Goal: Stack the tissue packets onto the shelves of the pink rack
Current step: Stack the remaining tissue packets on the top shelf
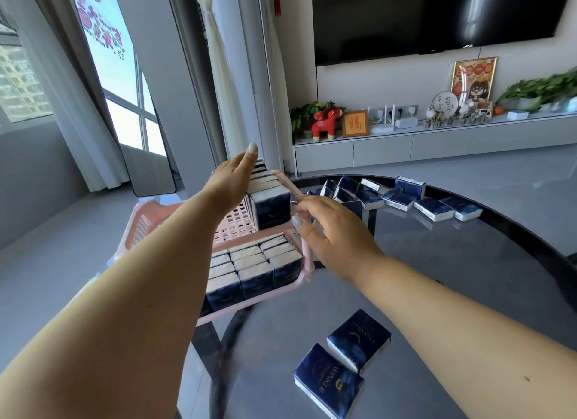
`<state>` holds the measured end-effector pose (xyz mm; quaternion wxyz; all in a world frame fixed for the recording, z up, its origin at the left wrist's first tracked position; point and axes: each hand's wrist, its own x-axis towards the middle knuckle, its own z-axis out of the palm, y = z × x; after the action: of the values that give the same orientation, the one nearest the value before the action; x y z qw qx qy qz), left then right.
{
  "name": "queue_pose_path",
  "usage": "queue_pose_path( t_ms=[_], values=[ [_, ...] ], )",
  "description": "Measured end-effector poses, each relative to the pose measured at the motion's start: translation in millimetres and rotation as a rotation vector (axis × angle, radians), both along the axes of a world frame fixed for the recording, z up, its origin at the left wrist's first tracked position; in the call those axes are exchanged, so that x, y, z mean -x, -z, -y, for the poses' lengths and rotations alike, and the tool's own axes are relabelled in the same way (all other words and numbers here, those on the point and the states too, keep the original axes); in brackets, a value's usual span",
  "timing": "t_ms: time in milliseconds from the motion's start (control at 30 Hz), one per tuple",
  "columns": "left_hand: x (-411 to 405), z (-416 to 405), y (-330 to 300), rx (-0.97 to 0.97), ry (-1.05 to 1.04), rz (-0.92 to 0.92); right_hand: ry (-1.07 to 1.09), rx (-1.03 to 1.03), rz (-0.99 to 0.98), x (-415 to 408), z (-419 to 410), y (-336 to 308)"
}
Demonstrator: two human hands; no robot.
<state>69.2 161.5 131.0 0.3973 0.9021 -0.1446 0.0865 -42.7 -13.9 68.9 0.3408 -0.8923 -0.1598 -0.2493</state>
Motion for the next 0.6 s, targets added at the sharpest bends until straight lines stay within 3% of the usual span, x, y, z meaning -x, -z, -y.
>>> queue_pose_path(
  t_ms=[367, 600],
  values=[
    [1.7, -5.7, -2.0, 0.018, -0.002, -0.072, 0.004, -0.017, 0.018, -0.3, -1.0, 0.0],
    [25.6, -2.3, -17.8, 0.079, 0.038, 0.147, 0.004, -0.015, -0.033, 5.7, 7.3, -10.8]
  ],
)
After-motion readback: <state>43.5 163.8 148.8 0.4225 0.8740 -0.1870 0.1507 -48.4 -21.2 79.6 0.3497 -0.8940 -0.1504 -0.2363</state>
